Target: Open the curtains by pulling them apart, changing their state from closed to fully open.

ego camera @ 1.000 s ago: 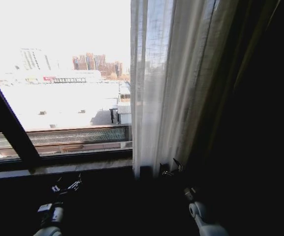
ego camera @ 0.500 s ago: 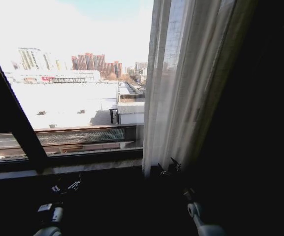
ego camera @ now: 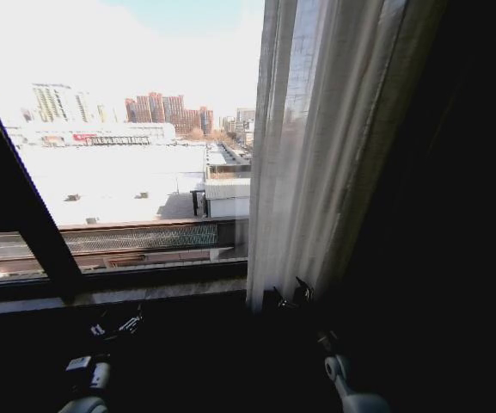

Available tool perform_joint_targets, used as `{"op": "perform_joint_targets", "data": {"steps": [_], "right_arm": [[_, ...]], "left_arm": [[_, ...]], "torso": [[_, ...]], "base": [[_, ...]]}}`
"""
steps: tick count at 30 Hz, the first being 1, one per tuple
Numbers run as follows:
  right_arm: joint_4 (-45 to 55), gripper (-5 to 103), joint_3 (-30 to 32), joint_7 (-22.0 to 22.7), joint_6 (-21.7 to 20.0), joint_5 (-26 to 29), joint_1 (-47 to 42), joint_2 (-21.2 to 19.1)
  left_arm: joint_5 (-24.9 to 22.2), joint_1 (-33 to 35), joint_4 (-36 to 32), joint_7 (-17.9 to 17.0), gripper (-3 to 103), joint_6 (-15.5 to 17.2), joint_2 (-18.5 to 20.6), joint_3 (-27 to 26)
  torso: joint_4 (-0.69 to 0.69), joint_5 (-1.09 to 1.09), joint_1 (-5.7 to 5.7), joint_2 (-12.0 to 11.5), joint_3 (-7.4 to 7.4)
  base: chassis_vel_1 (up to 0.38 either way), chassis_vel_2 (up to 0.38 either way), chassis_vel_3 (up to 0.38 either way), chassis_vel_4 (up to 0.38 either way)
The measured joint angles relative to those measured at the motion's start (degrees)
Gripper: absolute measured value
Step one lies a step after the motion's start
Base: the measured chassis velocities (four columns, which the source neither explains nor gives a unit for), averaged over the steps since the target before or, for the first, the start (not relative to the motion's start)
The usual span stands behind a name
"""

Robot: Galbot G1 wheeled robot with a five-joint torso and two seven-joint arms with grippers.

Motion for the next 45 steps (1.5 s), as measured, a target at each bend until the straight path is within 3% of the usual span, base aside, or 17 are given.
{"op": "perform_joint_targets", "data": {"steps": [8,12,16,23,33,45], "right_arm": [[-0.85,100,0.29,-4.42,-0.02,0.33,0.39,0.15],[-0.92,100,0.04,-4.28,0.12,0.27,0.18,0.4],[-0.22,100,-1.12,-0.07,0.63,-0.64,-0.06,0.4],[0.57,100,-1.75,1.82,1.07,-3.09,0.48,-0.03],[-2.26,100,-8.6,9.86,0.91,-7.5,7.91,0.93],[-12.1,100,-12.74,11.9,0.8,-7.78,17.07,3.86]], "left_arm": [[0.0,0.0,0.0,-0.01,100,0.0,0.0,0.0],[0.0,0.0,0.0,-0.02,100,0.0,0.0,0.0],[0.0,0.0,0.0,-0.02,100,0.0,0.0,0.0],[0.0,-0.01,0.0,-0.02,100,0.0,0.01,0.0],[0.0,0.01,0.0,-0.02,100,0.0,0.0,0.0],[0.0,0.0,0.0,-0.01,100,0.0,0.0,-0.01]], "torso": [[0.01,-0.02,0.0,0.01,0.0],[0.0,-0.02,-0.01,0.0,-0.01],[0.01,-0.01,-0.01,0.0,0.0],[0.0,-0.01,0.04,-0.02,0.01],[0.01,-0.02,-0.02,0.01,-0.01],[0.0,-0.02,0.0,0.0,0.0]], "base": [[0.0,0.0,0.0,0.0],[-0.04,0.057,0.045,-0.049],[-0.091,0.094,0.087,-0.093],[-0.06,0.061,0.048,-0.065],[0.0,0.0,0.0,0.0],[0.0,0.0,0.0,0.0]]}}
